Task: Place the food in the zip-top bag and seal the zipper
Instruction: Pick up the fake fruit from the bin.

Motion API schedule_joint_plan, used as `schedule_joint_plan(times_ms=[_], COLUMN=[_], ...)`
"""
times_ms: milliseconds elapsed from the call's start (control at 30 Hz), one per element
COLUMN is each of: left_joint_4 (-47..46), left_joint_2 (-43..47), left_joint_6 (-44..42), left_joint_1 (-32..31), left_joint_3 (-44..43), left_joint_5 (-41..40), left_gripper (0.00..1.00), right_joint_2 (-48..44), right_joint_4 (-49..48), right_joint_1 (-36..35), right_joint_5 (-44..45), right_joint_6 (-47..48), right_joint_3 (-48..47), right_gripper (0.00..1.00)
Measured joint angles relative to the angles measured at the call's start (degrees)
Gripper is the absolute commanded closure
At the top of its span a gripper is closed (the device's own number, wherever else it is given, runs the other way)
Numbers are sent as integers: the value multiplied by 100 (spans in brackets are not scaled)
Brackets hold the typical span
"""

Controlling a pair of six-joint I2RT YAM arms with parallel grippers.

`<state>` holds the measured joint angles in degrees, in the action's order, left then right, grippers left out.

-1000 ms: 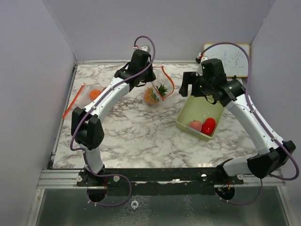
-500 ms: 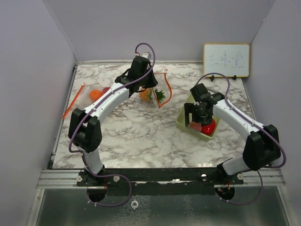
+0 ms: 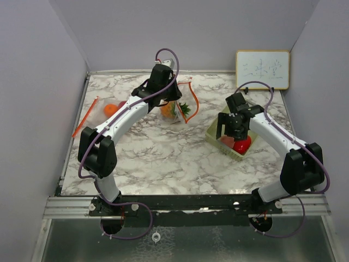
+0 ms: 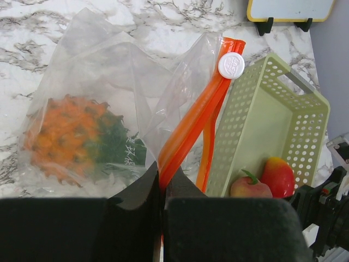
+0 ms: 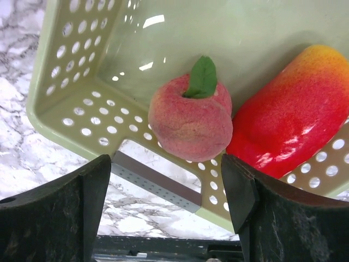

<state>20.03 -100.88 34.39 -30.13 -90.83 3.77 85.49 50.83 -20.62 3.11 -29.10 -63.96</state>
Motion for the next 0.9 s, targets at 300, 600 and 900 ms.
schedule_joint_plan(times_ms=[300, 600, 900], left_joint_4=[-28, -31, -35], left_joint_2=[0, 0, 0], left_joint_6=[-7, -7, -7], left_joint_1=[2, 0, 2], left_joint_3=[61, 66, 127], left_joint_5=[92, 140, 162], left_gripper=[100, 100, 100], right_joint_2=[-46, 245, 680], right_joint_4=[-17, -337, -824], right_joint_1=[164, 625, 669], right_joint_5=[114, 96, -411], right_joint_6=[26, 44, 249], right_joint_3=[-656, 127, 511], right_gripper=[14, 13, 37])
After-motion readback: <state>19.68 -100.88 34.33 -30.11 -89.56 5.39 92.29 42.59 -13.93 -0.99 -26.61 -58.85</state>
